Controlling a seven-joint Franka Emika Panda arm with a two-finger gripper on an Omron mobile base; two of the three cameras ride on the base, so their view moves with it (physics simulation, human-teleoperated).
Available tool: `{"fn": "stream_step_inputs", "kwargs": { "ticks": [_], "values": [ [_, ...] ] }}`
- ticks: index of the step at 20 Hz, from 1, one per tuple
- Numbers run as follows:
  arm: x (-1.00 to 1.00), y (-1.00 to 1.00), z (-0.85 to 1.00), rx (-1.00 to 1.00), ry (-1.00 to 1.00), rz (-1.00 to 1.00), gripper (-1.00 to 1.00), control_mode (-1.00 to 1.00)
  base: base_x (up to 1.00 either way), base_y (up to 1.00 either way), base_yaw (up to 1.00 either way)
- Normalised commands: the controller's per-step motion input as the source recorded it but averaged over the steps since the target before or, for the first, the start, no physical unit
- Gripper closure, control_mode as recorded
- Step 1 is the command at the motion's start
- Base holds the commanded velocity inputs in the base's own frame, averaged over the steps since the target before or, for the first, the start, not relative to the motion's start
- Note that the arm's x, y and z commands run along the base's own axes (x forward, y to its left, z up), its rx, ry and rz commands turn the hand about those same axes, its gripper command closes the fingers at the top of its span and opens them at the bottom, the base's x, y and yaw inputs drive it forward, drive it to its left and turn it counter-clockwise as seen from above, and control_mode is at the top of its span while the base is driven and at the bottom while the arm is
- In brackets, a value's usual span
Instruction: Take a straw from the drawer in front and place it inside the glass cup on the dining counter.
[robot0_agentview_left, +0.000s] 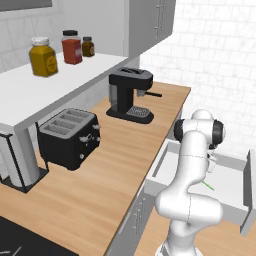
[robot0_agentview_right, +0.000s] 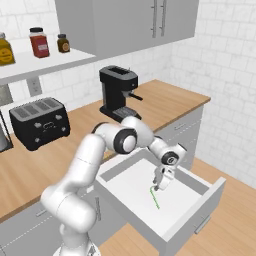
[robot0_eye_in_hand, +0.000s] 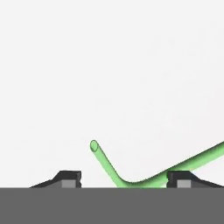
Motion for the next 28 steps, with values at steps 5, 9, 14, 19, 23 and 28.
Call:
{"fn": "stream_step_inputs", "kwargs": {
  "ticks": [5,9,14,19,23,28],
  "values": [
    [-0.29,0.0,-0.46,-0.12,-0.24,0.11,-1.0,-1.0,0.0,0.0,0.0],
    [-0.35,0.0,-0.55,-0.13,-0.12,0.1,-1.0,-1.0,0.0,0.0,0.0],
    [-0.18,0.02,-0.64,-0.15,-0.01,0.07,1.0,-1.0,0.0,0.0,0.0],
    [-0.08,0.01,-0.43,-0.05,-0.08,0.08,1.0,-1.0,0.0,0.0,0.0],
    [-0.1,0.0,-0.35,0.0,-0.13,0.06,1.0,-1.0,0.0,0.0,0.0],
    [-0.31,-0.06,-0.19,0.04,-0.21,0.02,1.0,-1.0,0.0,0.0,0.0]
  ]
}}
